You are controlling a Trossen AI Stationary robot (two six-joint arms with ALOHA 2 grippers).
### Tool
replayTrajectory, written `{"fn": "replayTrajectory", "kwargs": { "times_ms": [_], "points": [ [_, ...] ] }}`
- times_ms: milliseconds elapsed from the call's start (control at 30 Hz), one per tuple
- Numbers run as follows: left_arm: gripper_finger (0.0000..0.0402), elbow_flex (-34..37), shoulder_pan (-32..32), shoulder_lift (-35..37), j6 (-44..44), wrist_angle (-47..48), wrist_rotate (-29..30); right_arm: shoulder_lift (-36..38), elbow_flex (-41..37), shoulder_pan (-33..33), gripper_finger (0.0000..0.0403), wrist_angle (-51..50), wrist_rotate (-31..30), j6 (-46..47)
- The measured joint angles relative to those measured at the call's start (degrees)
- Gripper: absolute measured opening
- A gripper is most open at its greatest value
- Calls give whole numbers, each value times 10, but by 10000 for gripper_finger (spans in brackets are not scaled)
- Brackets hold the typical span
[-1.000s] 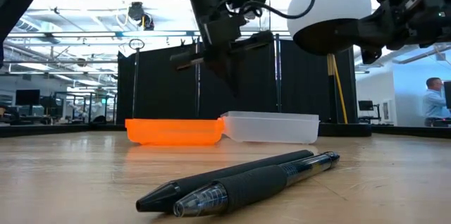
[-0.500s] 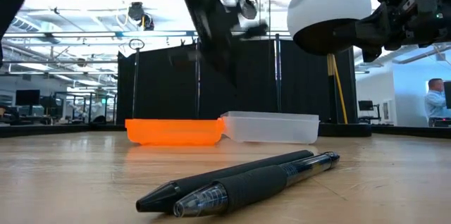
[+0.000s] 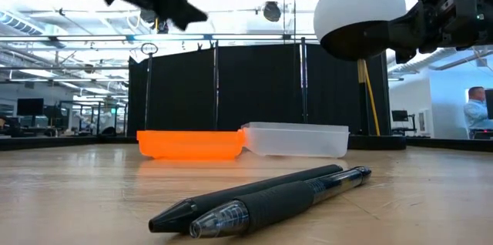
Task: Pick & place school supplies into a supply box
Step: Put the right black pen into the orange supply box
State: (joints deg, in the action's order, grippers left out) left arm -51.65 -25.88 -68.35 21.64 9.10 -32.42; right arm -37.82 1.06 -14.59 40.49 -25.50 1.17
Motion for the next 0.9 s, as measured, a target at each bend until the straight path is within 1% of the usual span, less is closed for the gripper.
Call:
{"fn": "replayTrajectory", "kwargs": {
  "times_ms": [100, 200, 300, 400, 500, 700, 800, 833, 900],
  "points": [
    [2, 103, 7, 53, -5, -69, 2, 0, 0, 0, 4, 1, 0, -7],
    [3, 201, 11, 88, -34, -183, 15, 0, 0, 0, 4, 18, 0, -30],
    [2, 281, 12, 102, -92, -331, 13, 0, 0, 0, 4, 29, 0, -41],
    [3, 341, 11, 102, -140, -430, 20, 0, 0, 0, 4, 29, 1, -50],
    [2, 381, 12, 102, -143, -488, 20, -4, 0, 0, 4, 27, 2, -50],
    [4, 434, 12, 102, -147, -543, 24, -7, 0, 0, 4, 29, 1, -47],
    [2, 453, 13, 102, -149, -561, 25, -7, 8, 0, 4, 28, 2, -23],
    [3, 456, 13, 102, -153, -567, 25, -10, 16, 0, 4, 23, 7, -17],
    [6, 460, 13, 102, -156, -572, 25, -20, 37, -4, 2, -16, 39, -4]
  ]
}}
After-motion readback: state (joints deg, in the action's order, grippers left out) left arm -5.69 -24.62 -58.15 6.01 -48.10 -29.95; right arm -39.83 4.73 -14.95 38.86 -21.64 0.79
